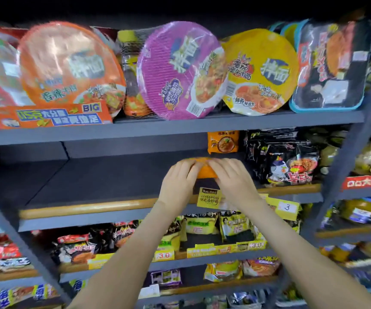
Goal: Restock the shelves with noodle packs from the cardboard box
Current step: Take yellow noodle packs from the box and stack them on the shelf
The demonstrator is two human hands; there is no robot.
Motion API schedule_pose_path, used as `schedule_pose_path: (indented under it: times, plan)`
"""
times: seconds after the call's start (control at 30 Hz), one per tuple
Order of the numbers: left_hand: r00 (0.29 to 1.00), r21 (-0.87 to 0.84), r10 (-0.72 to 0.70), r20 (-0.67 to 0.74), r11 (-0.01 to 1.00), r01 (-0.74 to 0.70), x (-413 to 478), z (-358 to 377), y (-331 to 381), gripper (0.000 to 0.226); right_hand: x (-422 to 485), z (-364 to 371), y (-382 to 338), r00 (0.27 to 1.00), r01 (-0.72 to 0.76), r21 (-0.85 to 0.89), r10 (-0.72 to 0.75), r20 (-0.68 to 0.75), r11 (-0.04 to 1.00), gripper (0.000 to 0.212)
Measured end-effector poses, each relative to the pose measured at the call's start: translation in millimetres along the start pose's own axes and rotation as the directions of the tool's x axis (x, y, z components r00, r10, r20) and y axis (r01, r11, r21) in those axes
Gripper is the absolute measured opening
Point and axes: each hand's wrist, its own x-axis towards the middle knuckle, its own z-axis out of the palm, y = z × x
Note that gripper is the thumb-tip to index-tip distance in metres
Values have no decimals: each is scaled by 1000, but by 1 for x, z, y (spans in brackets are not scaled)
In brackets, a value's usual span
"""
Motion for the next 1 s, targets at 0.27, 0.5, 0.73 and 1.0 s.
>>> schedule_pose_path:
  times: [0.27,0.5,0.73,1.0]
  plan:
    - [936,-139,-264,232,943,301,57,58,-22,42,33,43,64,983,-111,-30,115,140,993,54]
    - [856,-282,-391,339,825,489,99,123,-40,40,35,82,87,908,-210,-101,232,350,973,88]
    - [909,-171,-166,382,954,246,99,166,-45,70,33,122,101,781,-171,-272,299,549,947,119]
    - [850,200,165,500,933,-299,77,187,-86,92,49,142,121,729,-194,-335,364,579,922,115]
